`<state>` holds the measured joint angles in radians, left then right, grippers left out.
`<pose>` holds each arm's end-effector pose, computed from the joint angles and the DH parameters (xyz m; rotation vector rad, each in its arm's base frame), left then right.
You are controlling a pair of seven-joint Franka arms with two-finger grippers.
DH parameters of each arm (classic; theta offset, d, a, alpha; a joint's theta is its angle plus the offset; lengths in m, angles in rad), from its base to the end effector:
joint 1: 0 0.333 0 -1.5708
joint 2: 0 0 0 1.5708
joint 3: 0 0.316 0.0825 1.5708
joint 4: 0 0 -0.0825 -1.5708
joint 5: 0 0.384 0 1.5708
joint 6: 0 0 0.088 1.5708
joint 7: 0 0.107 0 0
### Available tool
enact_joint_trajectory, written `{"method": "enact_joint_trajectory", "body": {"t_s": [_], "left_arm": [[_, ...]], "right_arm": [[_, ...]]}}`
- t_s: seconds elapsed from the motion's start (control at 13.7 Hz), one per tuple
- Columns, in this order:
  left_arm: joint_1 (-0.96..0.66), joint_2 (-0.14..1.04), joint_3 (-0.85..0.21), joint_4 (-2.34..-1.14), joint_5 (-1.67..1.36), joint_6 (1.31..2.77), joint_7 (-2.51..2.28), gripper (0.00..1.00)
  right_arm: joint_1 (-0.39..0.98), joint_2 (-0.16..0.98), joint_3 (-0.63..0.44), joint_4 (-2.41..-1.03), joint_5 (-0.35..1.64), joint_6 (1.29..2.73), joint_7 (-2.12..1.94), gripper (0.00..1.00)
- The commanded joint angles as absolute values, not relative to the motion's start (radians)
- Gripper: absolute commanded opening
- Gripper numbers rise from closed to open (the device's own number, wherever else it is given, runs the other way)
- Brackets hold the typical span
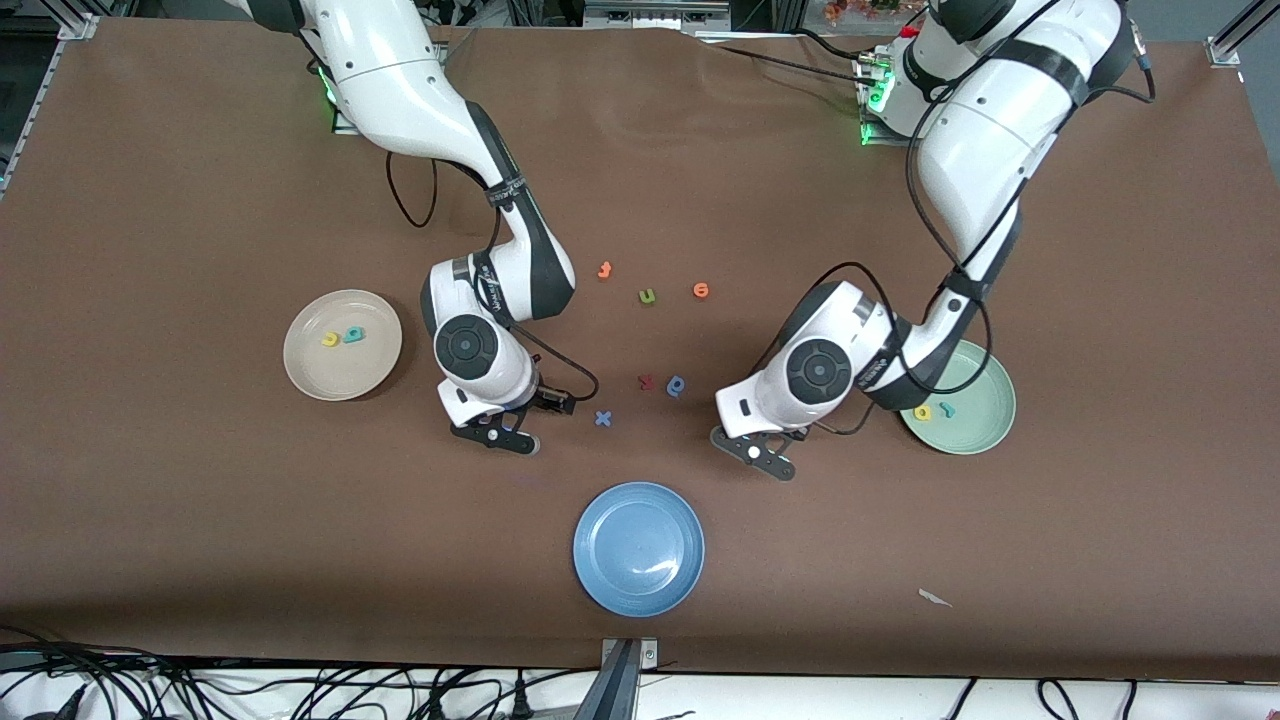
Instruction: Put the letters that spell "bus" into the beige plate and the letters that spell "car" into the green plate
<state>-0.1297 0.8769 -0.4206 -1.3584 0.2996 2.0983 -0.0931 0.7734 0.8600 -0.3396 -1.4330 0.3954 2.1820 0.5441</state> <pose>0.6597 -0.3106 0.2177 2.9984 -0.7496 -0.1213 0.6246 0.3547 0.1926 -3.0902 0.3800 0.1143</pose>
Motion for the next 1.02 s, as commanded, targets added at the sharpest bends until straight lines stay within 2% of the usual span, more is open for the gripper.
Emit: {"method": "enact_joint_trajectory", "body": {"t_s": [0.0, 0.07, 0.29, 0.44, 0.58, 0.66, 0.73, 0.95], "left_arm": [[-0.062, 0.815, -0.423, -1.373, 0.327, 2.004, 0.01, 0.0], [-0.036, 0.801, -0.425, -1.373, 0.327, 1.965, 0.041, 0.0], [0.055, 0.781, -0.423, -1.384, 0.327, 1.892, 0.138, 0.0], [0.125, 0.766, -0.423, -1.396, 0.327, 1.861, 0.222, 0.0], [0.208, 0.743, -0.425, -1.443, 0.324, 1.852, 0.293, 0.0], [0.241, 0.73, -0.425, -1.472, 0.325, 1.852, 0.311, 0.0], [0.261, 0.724, -0.425, -1.497, 0.325, 1.852, 0.316, 0.0], [0.301, 0.701, -0.428, -1.581, 0.325, 1.864, 0.316, 0.04]], "right_arm": [[0.765, 0.91, -0.327, -1.37, 0.408, 2.183, 0.532, 0.91], [0.765, 0.911, -0.321, -1.367, 0.408, 2.186, 0.529, 0.89], [0.762, 0.913, -0.321, -1.368, 0.408, 2.186, 0.517, 0.73], [0.762, 0.917, -0.319, -1.368, 0.408, 2.187, 0.512, 0.68], [0.764, 0.919, -0.319, -1.368, 0.41, 2.187, 0.512, 0.61], [0.764, 0.919, -0.319, -1.368, 0.41, 2.187, 0.514, 0.51], [0.764, 0.922, -0.319, -1.368, 0.41, 2.187, 0.515, 0.5], [0.764, 0.927, -0.308, -1.368, 0.41, 2.189, 0.517, 0.36]]}}
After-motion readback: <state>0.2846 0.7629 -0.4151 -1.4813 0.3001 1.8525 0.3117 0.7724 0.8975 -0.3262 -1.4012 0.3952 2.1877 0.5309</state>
